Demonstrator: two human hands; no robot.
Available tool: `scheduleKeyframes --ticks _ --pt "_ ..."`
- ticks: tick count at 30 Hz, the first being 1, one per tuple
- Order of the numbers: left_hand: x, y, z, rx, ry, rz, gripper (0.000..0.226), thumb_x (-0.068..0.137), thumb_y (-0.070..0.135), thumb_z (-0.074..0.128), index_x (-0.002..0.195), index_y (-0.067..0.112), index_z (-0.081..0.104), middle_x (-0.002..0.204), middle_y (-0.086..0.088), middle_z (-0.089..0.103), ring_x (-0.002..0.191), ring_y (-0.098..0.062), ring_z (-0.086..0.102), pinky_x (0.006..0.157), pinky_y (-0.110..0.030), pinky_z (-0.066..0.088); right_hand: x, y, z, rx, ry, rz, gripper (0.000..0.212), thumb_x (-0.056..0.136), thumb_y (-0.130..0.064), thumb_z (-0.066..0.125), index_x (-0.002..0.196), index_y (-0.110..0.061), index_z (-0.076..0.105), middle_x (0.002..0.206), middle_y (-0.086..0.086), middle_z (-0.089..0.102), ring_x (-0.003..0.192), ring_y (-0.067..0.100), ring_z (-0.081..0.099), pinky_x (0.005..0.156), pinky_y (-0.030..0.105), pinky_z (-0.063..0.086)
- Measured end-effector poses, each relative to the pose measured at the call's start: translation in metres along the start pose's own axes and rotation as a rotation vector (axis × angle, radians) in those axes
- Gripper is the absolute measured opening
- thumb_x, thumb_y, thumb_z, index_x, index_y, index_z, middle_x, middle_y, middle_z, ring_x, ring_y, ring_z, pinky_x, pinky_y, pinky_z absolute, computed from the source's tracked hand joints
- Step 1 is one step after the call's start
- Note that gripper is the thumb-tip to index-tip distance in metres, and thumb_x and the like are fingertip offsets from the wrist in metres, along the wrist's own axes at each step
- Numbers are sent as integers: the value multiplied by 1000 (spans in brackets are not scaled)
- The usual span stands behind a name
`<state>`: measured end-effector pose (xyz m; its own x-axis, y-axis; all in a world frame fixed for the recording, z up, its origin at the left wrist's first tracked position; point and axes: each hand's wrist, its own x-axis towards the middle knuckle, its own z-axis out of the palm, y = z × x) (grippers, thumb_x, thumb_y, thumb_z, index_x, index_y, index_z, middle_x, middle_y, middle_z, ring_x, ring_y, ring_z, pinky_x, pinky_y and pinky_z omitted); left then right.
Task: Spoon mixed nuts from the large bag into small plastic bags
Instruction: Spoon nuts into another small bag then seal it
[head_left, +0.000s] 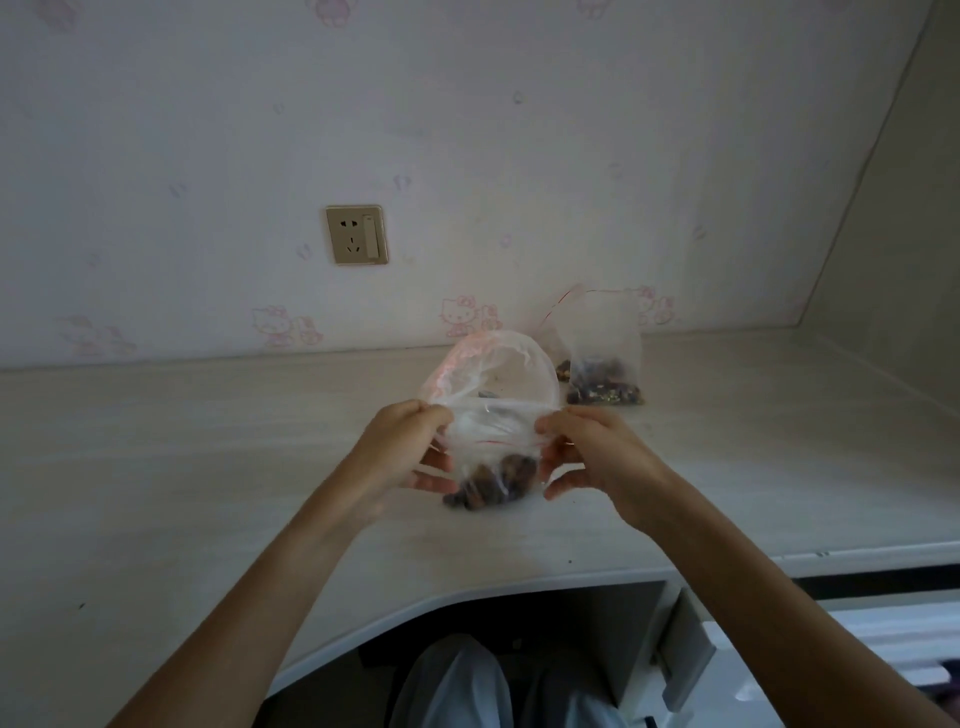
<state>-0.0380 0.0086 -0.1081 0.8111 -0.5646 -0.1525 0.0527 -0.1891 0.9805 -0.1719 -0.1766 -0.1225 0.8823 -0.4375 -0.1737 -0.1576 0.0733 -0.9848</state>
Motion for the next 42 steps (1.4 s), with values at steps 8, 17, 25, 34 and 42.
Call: scheduleKeyframes --ticks 8,17,25,34,42 --pt "-1 10 -16 -480 -376 -114 23 87 31 71 101 16 82 103 -6 75 89 -19 74 72 -38 64 8 6 -16 482 -191 6 45 104 -45 51 106 -10 80 91 10 71 82 22 72 70 35 61" --pt "5 -2 -17 -404 -256 29 20 74 32 86 86 18 77 85 1 71 75 -10 71 67 -28 61 11 5 -9 519 -236 -81 19 88 -32 77 93 -13 76 94 8 70 83 16 70 69 28 59" --pt "7 3 -9 -34 204 333 33 78 -14 70 68 18 67 53 -2 58 47 -21 67 50 -30 59 0 -12 15 -54 275 -417 32 82 15 65 65 -7 50 56 15 56 43 26 58 44 33 53" --pt "2 10 -12 335 105 253 9 85 8 76 82 10 68 66 -5 67 54 -6 64 56 -36 63 -8 -26 11 -301 195 -212 11 96 -17 67 98 -6 65 70 9 67 54 17 67 57 36 63" --pt "-4 27 -12 -54 -177 -10 25 85 30 82 99 8 81 82 -3 69 74 -13 69 70 -36 62 -2 -27 -2 329 -198 60 18 87 -26 71 94 -11 77 84 6 67 75 17 67 67 31 58"
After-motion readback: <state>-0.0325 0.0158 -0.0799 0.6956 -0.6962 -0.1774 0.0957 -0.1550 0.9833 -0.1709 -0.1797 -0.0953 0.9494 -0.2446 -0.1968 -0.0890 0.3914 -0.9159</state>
